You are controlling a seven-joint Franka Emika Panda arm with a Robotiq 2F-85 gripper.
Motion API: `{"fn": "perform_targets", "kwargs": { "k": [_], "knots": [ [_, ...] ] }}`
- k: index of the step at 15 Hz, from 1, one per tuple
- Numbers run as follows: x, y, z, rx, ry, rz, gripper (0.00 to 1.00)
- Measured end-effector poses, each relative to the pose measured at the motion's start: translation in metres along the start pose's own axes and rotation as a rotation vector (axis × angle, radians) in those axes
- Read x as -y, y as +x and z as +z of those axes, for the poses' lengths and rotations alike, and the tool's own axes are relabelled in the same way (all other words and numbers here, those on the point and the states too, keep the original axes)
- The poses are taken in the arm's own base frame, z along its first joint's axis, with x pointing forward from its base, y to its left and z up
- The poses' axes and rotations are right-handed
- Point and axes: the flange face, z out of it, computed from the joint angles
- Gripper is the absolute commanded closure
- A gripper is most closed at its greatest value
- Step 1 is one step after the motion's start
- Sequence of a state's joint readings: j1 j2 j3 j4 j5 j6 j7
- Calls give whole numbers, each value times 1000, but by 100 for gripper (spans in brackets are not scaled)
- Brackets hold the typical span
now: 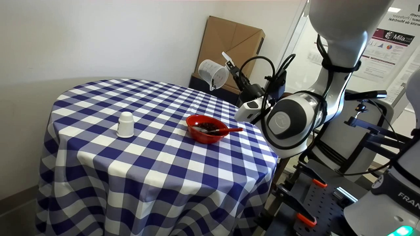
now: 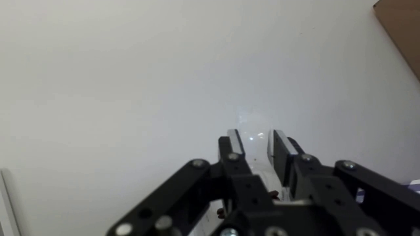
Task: Pour the contents in the clear jar into the red bowl
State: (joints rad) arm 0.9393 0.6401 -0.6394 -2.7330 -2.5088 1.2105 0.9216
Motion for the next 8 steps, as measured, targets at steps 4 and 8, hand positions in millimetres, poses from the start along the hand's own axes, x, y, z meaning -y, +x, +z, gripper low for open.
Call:
{"fn": "perform_targets", "kwargs": {
  "k": [4,8],
  "knots": [
    [1,-1,0,6,-24,7,88],
    [0,-2,3,20,-52,18,88]
  ]
}}
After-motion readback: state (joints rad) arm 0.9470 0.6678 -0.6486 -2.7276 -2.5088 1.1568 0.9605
